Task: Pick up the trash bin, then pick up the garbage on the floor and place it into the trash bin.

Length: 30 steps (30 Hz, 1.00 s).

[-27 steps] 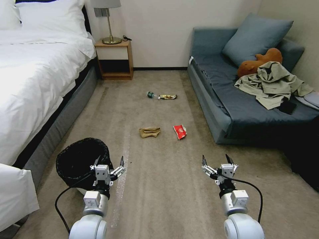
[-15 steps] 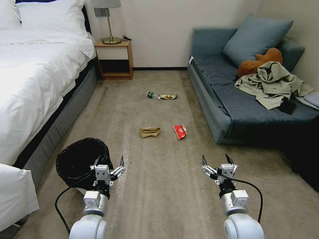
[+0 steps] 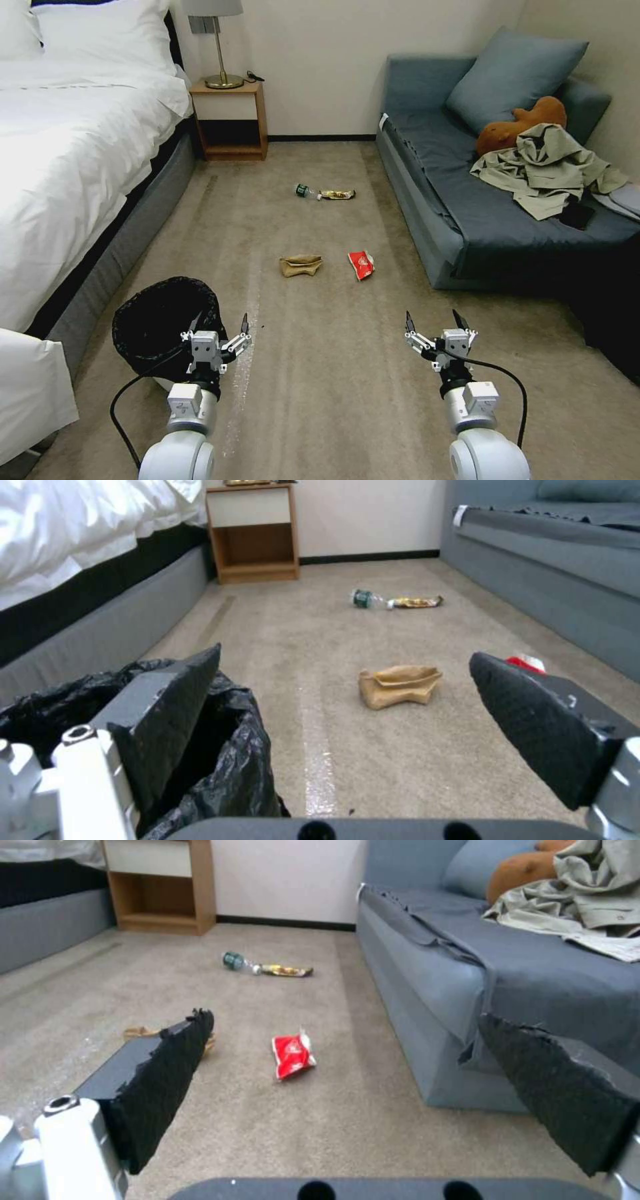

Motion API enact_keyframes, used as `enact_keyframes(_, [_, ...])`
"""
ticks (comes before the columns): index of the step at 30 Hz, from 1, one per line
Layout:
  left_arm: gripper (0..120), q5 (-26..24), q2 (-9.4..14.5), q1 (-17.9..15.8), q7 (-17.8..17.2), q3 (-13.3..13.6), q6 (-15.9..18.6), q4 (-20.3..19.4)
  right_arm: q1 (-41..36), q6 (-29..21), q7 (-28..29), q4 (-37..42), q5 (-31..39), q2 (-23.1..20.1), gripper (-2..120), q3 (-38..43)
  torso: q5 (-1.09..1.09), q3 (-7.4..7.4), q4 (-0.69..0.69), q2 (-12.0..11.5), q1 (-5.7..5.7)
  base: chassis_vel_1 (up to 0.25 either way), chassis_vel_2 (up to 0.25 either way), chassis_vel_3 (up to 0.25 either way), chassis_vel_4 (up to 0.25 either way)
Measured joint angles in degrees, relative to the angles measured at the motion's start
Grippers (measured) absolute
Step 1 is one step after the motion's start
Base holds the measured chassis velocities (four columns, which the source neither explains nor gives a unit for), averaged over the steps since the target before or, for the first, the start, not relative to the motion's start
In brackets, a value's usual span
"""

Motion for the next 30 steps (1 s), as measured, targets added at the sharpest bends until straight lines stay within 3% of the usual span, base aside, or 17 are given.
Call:
enact_keyframes(7, [100, -0.7, 0.2, 0.1, -0.9, 0.1, -0.2, -0.7, -0.5, 0.6, -0.3, 0.6, 0.1, 0.2, 100, 0.4, 0.0, 0.0, 0.02, 0.0, 0.0, 0.0, 0.0, 0.0, 0.0])
enact_keyframes(9, [100, -4.4, 1.5, 0.6, -5.9, 0.8, -2.7, -5.6, -4.3, 5.5, -2.9, 5.7, 0.5, 1.8, 100, 3.6, 0.0, 0.0, 0.0, 0.0, 0.0, 0.0, 0.0, 0.0, 0.0])
enact_keyframes(11, [100, -5.4, 1.8, 0.8, -7.3, 1.0, -3.4, -7.0, -5.4, 6.9, -3.7, 7.1, 0.6, 2.3, 100, 4.4, 0.01, 0.0, 0.0, 0.0, 0.0, 0.0, 0.0, 0.0, 0.0])
enact_keyframes(13, [100, -9.7, 3.4, 1.4, -13.2, 1.9, -6.5, -12.7, -9.9, 12.8, -6.7, 13.0, 1.2, 4.1, 100, 8.1, -0.02, -0.01, -0.03, 0.0, 0.0, 0.0, 0.0, 0.0, 0.0])
enact_keyframes(17, [100, -12.2, 3.6, 1.0, -15.9, 1.6, -7.1, -13.1, -10.6, 14.2, -8.0, 13.6, 2.3, 4.0, 100, 8.8, 0.01, 0.0, -0.01, 0.0, -0.01, 0.0, 0.0, 0.0, 0.0])
enact_keyframes(18, [100, -13.8, 3.7, 0.2, -18.0, 0.5, -6.6, -12.1, -10.6, 14.5, -8.3, 13.5, 2.7, 3.8, 100, 8.9, -0.03, 0.0, 0.01, 0.0, -0.01, 0.0, 0.0, 0.0, 0.0])
enact_keyframes(21, [100, -15.9, 3.8, -0.6, -19.6, -0.3, -5.5, -10.9, -10.6, 14.6, -8.7, 13.0, 2.9, 3.6, 100, 8.9, 0.0, 0.0, 0.0, 0.0, -0.01, 0.0, 0.0, 0.0, 0.0])
enact_keyframes(26, [100, -18.5, 4.1, -1.2, -20.9, -1.5, -2.8, -9.7, -10.2, 14.6, -9.4, 12.2, 3.2, 2.9, 100, 8.6, 0.0, 0.0, 0.0, 0.0, -0.01, 0.0, 0.0, 0.0, 0.0])
enact_keyframes(30, [100, -23.6, 5.4, -2.1, -23.0, -2.9, 2.8, -9.3, -9.8, 14.6, -9.8, 11.7, 3.7, 2.0, 100, 8.5, 0.0, 0.0, 0.0, 0.0, -0.01, 0.0, 0.0, 0.0, 0.0])
